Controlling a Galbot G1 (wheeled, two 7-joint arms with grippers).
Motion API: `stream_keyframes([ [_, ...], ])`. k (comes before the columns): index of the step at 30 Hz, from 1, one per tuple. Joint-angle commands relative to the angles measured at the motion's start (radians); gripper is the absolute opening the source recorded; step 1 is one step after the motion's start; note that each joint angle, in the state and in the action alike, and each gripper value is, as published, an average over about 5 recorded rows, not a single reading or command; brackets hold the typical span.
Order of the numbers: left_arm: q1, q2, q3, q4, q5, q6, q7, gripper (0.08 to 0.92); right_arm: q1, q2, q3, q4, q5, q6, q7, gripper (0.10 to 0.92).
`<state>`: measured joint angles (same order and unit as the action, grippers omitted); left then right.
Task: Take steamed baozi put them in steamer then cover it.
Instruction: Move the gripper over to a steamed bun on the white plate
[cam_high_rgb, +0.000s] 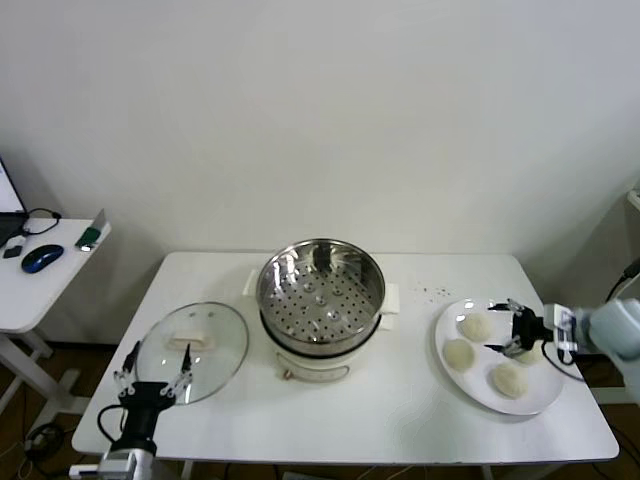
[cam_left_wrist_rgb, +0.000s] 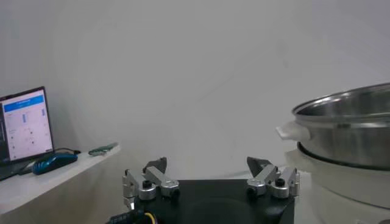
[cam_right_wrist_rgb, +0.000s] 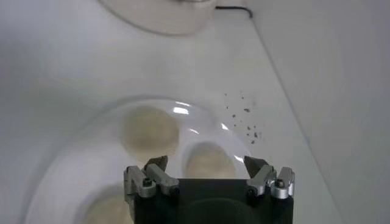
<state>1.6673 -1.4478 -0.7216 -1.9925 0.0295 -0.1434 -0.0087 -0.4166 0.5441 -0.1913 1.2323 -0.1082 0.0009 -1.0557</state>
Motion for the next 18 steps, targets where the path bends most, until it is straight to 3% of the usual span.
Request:
stream_keyframes([
  [1,-0.002,0.001,-0.001,0.005,0.001,0.003,0.005,0.823,0.457,-0.033,-0.482,-0.145,-0.062,0.009,-0.133,0.823],
  [8,-0.006,0.007,-0.013,0.01,-0.002,0.008,0.003,0.823,0.558,0.106,-0.703,-0.256,-0.066,0.01,-0.134,0.823],
  [18,-0.01,0.01,-0.022,0.022,-0.02,0.011,0.0,0.823,0.519,0.259,-0.716,-0.377,-0.098,0.018,-0.11,0.823],
])
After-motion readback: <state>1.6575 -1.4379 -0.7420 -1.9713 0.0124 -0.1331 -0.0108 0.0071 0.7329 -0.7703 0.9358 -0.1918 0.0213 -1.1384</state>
